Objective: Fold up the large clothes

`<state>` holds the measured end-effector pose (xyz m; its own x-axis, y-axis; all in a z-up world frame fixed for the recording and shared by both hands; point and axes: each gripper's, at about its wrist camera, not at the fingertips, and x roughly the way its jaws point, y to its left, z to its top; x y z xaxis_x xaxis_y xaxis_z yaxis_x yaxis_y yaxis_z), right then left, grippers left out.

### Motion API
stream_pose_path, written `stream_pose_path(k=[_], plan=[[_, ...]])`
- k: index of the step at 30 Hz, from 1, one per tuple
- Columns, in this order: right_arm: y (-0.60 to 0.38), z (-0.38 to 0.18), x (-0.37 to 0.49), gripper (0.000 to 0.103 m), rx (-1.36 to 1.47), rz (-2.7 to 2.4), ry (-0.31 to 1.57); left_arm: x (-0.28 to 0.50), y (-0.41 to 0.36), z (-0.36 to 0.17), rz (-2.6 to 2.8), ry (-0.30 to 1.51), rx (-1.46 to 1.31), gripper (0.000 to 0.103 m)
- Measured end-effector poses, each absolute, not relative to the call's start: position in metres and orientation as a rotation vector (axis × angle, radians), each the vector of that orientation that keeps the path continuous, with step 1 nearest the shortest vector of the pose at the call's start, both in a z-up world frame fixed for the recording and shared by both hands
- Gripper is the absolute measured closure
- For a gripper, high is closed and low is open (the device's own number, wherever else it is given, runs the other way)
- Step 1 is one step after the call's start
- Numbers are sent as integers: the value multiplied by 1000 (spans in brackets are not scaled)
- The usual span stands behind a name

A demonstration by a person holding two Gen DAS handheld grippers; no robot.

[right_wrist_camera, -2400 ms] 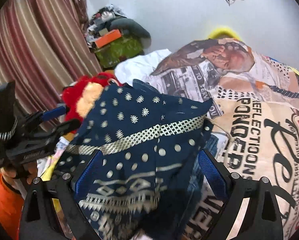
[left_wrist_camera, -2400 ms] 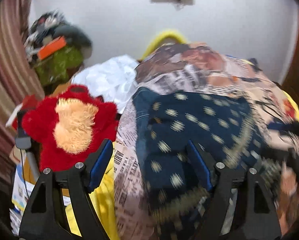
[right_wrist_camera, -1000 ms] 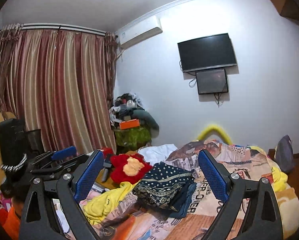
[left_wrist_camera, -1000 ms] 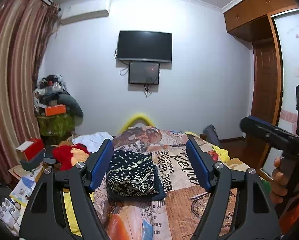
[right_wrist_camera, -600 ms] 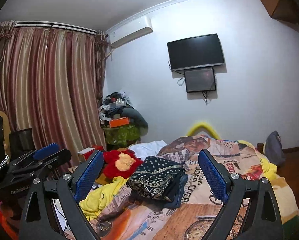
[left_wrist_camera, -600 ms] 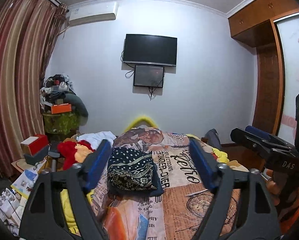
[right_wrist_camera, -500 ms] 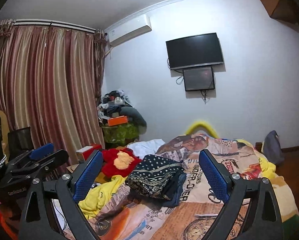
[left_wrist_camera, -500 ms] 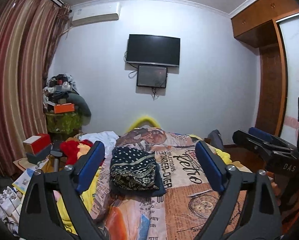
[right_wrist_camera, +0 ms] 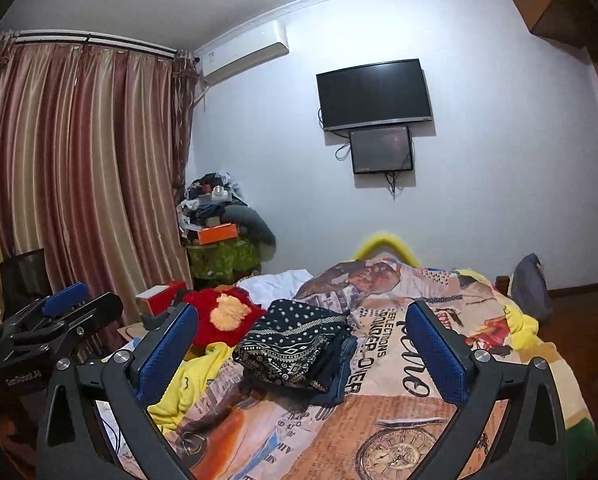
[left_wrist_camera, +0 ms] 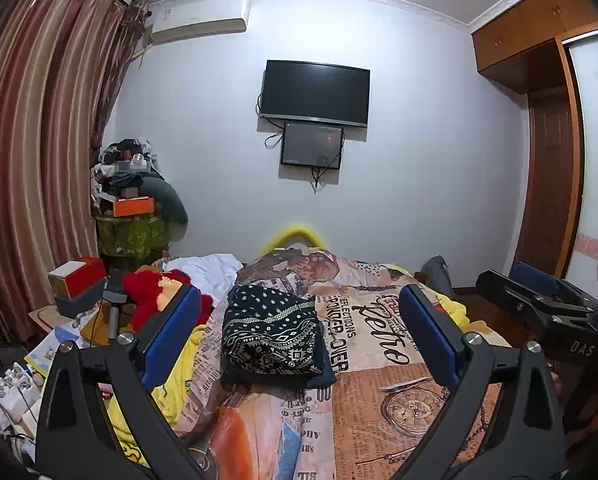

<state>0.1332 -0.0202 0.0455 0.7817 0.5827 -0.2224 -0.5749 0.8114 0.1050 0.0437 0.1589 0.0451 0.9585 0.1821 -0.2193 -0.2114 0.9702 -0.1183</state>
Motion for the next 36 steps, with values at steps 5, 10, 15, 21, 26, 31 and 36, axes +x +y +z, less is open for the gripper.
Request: stream_pose_path(k=[5, 10, 15, 21, 26, 31, 36], plan=[[-20, 44, 135, 0, 33, 621, 258, 45, 160, 45, 201, 210, -139, 3], [-20, 44, 136, 0, 33, 621, 259, 45, 160, 45, 201, 209, -138, 3], [-20, 44, 135, 0, 29, 618, 256, 46, 161, 45, 197, 209, -141, 3], [-20, 44, 134, 0, 29, 617, 256, 46, 160, 45, 200, 210, -141, 3], [-20, 44, 134, 0, 30, 618, 257, 49, 160, 43, 196, 212, -143, 3], [-20, 46, 132, 0, 27, 615, 252, 51, 161, 42, 182, 218, -144, 3], [-20, 46, 130, 0, 29, 614, 249, 53, 159, 41, 175, 220, -135, 3]])
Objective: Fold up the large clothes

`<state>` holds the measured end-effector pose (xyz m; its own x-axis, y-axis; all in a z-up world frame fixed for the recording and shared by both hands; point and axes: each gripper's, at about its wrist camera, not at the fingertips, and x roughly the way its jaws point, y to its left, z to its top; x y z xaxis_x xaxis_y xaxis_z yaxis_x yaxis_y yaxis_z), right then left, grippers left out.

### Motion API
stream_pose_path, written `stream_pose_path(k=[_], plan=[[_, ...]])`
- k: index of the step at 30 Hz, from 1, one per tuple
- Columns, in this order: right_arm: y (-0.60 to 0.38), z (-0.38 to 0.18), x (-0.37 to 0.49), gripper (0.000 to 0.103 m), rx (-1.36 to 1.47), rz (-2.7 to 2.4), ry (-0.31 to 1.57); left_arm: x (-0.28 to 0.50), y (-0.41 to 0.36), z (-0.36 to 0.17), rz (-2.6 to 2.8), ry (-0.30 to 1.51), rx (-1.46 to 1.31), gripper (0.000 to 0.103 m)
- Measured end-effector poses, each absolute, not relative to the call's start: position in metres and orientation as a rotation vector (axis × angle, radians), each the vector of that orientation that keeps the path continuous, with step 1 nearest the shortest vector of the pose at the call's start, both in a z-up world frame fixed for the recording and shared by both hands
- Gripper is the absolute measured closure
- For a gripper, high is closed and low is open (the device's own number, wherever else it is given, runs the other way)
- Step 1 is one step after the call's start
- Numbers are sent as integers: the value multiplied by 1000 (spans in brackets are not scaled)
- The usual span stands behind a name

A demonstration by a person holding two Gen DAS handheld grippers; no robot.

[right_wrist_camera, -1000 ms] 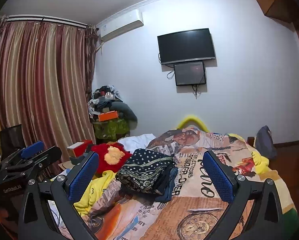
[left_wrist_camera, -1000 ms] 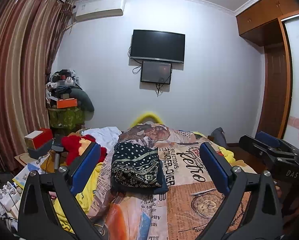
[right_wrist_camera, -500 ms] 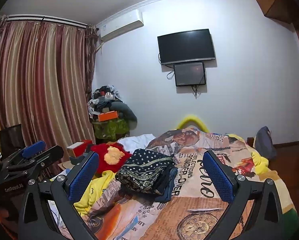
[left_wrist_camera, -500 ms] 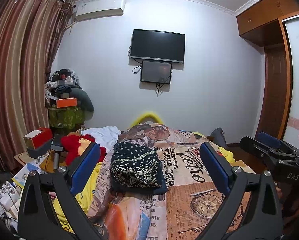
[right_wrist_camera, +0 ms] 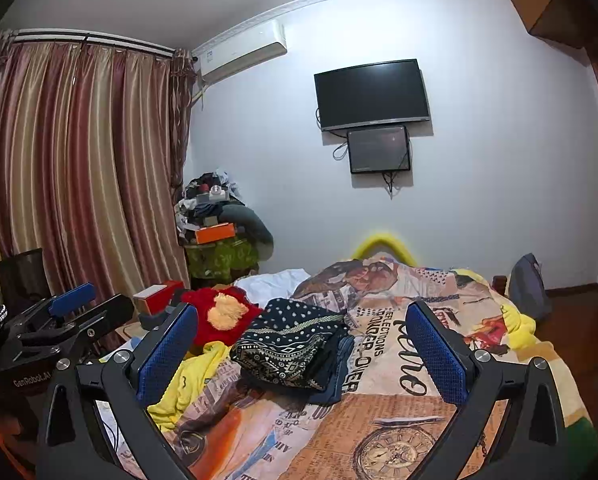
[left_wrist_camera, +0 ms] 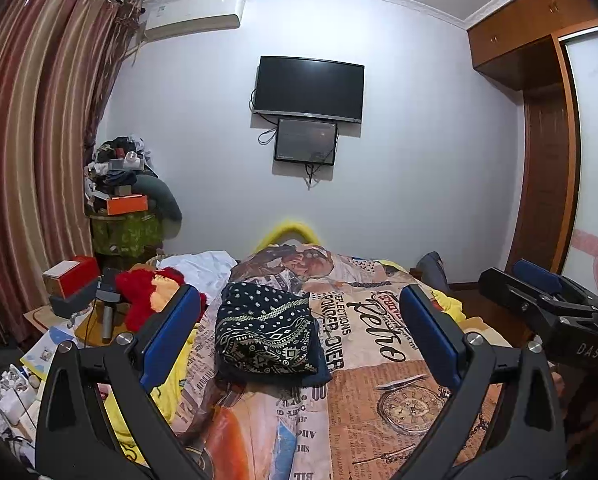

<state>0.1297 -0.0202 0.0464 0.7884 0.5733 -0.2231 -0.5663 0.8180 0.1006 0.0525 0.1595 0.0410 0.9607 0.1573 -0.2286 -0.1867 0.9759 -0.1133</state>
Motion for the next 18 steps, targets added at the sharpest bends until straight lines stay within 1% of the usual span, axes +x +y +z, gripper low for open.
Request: stream_pose_path(k=[18], plan=[[-22, 51, 127, 0, 31, 599, 236, 50, 154, 43, 139, 212, -121, 3]])
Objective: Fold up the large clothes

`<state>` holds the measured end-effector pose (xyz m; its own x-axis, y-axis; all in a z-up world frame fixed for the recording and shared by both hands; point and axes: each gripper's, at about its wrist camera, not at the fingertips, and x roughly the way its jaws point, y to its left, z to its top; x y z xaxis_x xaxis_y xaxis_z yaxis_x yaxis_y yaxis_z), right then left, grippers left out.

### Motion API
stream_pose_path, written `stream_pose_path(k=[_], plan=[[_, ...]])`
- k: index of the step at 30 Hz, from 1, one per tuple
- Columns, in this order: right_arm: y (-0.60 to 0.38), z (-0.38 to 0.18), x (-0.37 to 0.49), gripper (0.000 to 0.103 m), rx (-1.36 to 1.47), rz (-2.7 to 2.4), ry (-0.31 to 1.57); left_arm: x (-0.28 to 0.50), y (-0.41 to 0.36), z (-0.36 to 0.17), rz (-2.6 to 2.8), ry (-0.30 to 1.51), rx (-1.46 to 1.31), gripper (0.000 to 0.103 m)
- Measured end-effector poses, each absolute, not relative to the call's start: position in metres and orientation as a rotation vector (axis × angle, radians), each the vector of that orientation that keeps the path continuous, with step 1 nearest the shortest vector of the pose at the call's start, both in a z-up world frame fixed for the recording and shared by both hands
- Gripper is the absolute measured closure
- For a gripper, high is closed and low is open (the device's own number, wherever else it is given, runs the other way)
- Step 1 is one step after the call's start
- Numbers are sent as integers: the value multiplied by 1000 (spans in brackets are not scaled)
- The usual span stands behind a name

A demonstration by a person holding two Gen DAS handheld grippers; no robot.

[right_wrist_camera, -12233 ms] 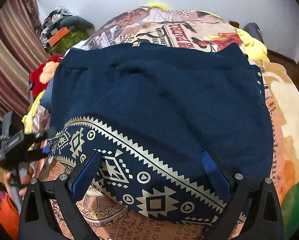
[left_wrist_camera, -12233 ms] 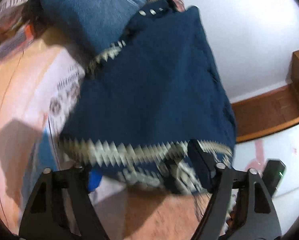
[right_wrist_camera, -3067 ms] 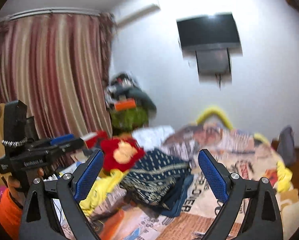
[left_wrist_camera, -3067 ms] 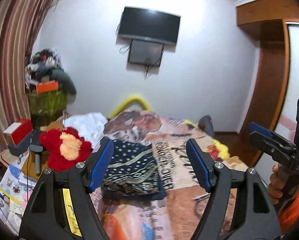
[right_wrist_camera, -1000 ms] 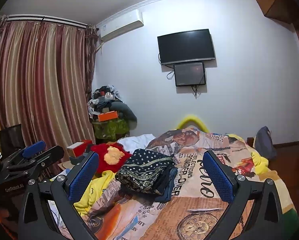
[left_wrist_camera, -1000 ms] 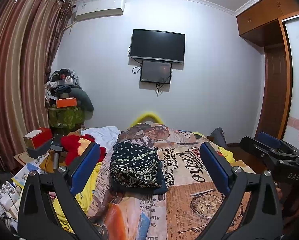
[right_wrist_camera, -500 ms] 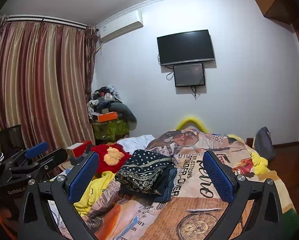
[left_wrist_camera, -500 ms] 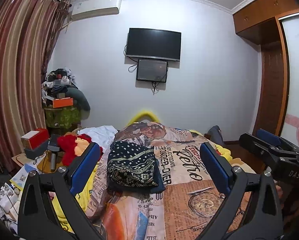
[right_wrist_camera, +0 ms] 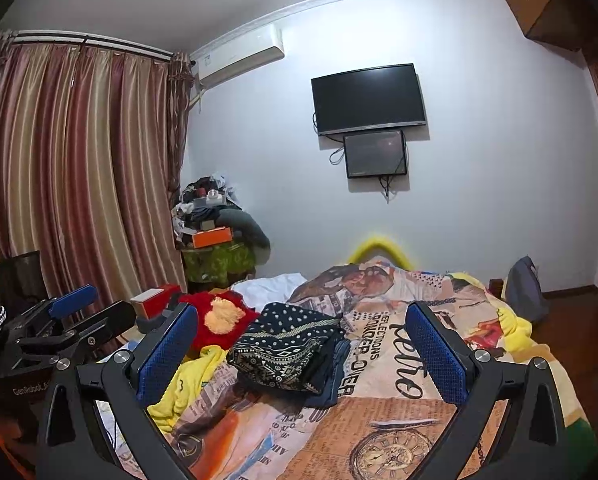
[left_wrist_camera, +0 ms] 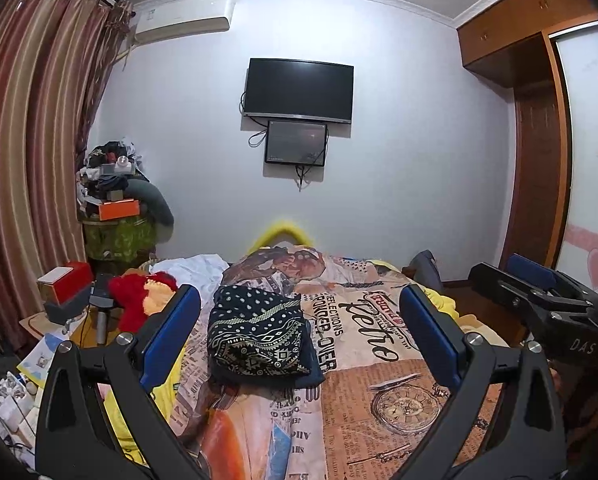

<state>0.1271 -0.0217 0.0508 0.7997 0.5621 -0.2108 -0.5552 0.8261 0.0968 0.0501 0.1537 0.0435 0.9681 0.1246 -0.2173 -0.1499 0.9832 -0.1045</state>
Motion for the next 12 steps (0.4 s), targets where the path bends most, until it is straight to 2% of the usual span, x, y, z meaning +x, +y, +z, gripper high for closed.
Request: stream_pose_path(k=[12], plan=[[-21, 50, 127, 0, 31, 599, 236, 50, 155, 45, 139, 212, -119, 3]])
